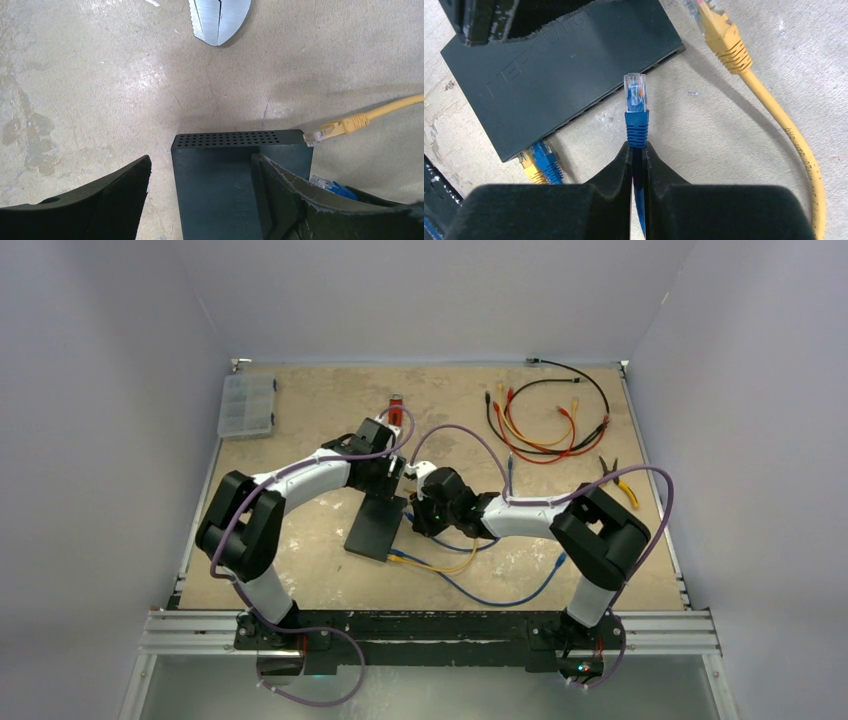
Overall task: Pull the plug from the switch port
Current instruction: Pick up the connector from the center of the board.
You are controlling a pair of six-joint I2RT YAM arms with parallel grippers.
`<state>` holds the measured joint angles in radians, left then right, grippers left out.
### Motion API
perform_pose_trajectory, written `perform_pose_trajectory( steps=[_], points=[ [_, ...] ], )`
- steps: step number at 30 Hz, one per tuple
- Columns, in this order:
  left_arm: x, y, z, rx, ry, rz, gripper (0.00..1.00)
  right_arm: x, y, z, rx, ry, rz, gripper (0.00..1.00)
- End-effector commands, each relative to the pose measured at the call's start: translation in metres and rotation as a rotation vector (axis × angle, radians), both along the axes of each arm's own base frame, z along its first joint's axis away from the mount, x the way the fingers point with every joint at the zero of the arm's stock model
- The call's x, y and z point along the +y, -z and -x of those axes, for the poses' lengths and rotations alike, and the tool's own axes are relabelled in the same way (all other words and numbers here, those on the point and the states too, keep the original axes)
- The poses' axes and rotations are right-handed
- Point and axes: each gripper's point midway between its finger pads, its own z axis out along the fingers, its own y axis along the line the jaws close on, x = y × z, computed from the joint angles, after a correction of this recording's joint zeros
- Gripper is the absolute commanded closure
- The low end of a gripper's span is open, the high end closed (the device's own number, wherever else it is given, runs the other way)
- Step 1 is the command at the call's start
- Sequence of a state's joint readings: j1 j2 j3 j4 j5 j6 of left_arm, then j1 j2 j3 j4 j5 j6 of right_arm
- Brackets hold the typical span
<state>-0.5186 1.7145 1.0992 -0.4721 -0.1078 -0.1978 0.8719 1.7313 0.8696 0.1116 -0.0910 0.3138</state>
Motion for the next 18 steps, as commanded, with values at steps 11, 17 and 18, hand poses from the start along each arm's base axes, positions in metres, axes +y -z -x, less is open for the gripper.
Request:
perform_pose_trajectory(
  steps=[11,17,18],
  points=[
    [0.031,0.021,0.025,0.090,-0.008,-0.136,0.28,0.014,-0.022,-0.008,-0.062,-0.036,-0.038,0.79],
    [0.032,0.021,0.025,0.087,-0.010,-0.138,0.28,0.016,-0.038,-0.013,-0.088,-0.026,-0.057,1.00],
    [0.032,0.020,0.025,0.087,-0.012,-0.140,0.28,0.019,-0.045,-0.011,-0.092,-0.034,-0.075,1.00]
  ],
)
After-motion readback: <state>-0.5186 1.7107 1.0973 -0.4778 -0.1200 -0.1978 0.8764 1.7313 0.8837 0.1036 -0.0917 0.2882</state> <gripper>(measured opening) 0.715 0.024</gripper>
